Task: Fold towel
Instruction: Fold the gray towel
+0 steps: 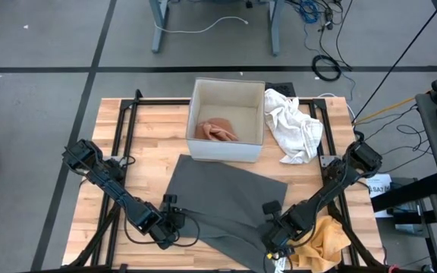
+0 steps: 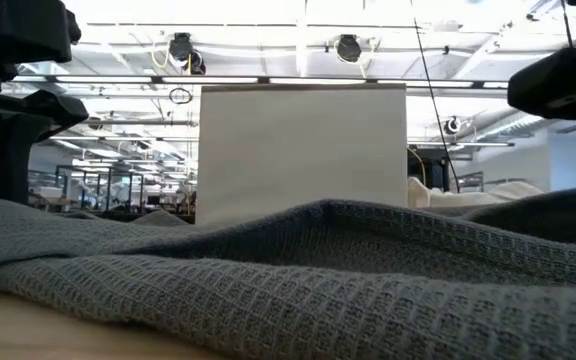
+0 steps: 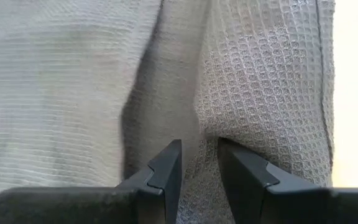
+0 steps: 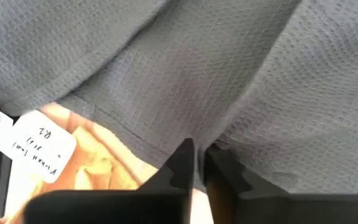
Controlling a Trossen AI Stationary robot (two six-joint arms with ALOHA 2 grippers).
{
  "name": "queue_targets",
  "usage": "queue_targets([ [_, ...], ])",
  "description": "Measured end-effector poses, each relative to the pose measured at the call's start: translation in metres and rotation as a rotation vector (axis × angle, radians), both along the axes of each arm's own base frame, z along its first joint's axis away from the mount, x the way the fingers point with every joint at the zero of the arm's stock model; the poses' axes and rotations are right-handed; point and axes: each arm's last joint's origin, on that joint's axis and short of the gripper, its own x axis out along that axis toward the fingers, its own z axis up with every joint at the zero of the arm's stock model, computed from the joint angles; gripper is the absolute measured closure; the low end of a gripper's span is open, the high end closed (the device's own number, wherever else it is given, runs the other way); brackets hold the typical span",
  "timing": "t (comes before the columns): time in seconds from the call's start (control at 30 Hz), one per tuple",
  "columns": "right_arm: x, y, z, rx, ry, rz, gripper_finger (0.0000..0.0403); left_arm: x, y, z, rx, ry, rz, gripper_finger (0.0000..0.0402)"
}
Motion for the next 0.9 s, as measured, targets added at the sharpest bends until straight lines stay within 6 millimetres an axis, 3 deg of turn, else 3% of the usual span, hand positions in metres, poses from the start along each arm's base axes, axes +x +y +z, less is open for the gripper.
queue_targets([
  [0.2, 0.000, 0.004, 0.001, 0.016, -0.019, -0.011, 0.0289, -0.003, 0.000, -0.001, -0.040, 0.066, -0.014, 0.0289],
  [0.33, -0.011, -0.010, 0.003, -0.164, -0.001, -0.136, 0.0257, -0.005, -0.001, -0.002, -0.050, 0.090, -0.009, 0.0289],
  [0.47, -0.022, -0.023, 0.006, -0.320, 0.040, -0.240, 0.0254, -0.005, -0.001, -0.002, -0.061, 0.101, -0.011, 0.0289],
  [0.7, -0.025, -0.021, 0.006, -0.321, 0.049, -0.248, 0.0265, -0.007, -0.003, -0.002, -0.091, 0.121, -0.002, 0.0289],
  [0.9, -0.024, -0.032, 0.003, -0.446, -0.031, -0.279, 0.0274, -0.009, -0.004, -0.002, -0.093, 0.125, -0.014, 0.0289],
])
